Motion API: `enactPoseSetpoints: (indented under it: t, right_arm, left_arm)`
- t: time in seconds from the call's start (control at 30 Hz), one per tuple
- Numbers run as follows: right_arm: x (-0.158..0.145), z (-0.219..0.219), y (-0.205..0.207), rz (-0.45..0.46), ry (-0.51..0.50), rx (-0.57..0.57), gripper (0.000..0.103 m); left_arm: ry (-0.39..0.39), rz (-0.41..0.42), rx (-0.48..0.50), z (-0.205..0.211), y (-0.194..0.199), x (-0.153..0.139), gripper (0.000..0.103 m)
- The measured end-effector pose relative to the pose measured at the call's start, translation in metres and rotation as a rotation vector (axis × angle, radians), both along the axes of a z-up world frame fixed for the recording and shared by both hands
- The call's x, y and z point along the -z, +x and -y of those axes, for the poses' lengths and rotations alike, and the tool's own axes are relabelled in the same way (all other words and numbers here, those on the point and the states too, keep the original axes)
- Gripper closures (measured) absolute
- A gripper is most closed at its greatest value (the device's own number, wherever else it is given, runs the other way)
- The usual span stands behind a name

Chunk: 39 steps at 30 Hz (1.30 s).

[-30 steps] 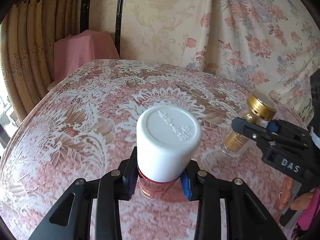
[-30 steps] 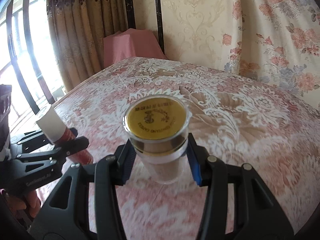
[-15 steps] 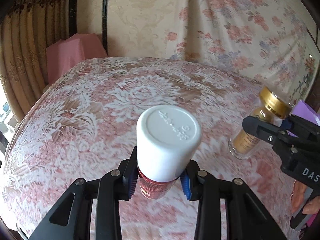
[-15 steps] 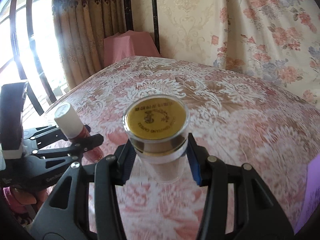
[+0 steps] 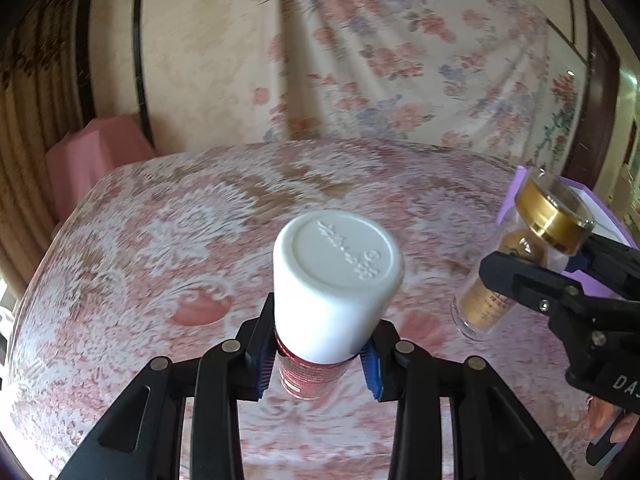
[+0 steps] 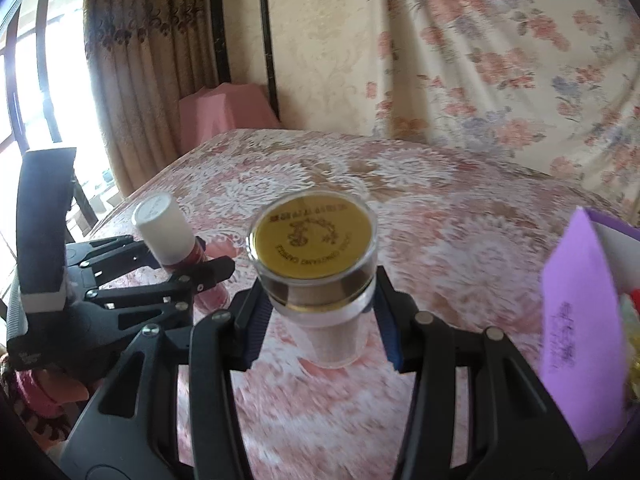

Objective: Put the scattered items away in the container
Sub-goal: 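Carry the spray can and gold-capped jar over the purple box with both tools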

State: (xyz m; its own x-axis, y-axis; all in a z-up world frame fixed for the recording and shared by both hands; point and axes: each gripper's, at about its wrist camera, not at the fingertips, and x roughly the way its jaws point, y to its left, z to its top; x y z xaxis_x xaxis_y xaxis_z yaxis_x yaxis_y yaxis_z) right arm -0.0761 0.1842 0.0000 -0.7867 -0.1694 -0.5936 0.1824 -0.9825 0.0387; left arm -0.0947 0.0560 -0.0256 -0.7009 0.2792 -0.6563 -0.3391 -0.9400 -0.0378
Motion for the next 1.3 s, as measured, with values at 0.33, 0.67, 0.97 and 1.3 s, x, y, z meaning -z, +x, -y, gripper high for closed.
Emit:
enactPoseSetpoints:
  t: [0.33,0.67,0.97,1.3]
  right_arm:
    - [-0.040,-0.055,0.046,-0.037,-0.002,0.064,0.053]
    - [-0.081,-0.126,0.070,-0.112,-0.012,0.144,0.053]
    - [-0.087,-0.230,0.055,-0.032,0.026,0.224,0.053]
    - [-0.081,-0.314,0.029,0.040,0.021,0.235,0.053]
  left_arm:
    - [0.001,-0.038,0.128,-0.067,0.023,-0.039,0.068]
    - [0.013,-0.070,0.271,-0.151,0.030,-0.081,0.068]
    - [0.026,-0.006,0.391,-0.241,0.014,-0.093,0.068]
    - [0.022,0.042,0.442,-0.312,-0.012,-0.091,0.068]
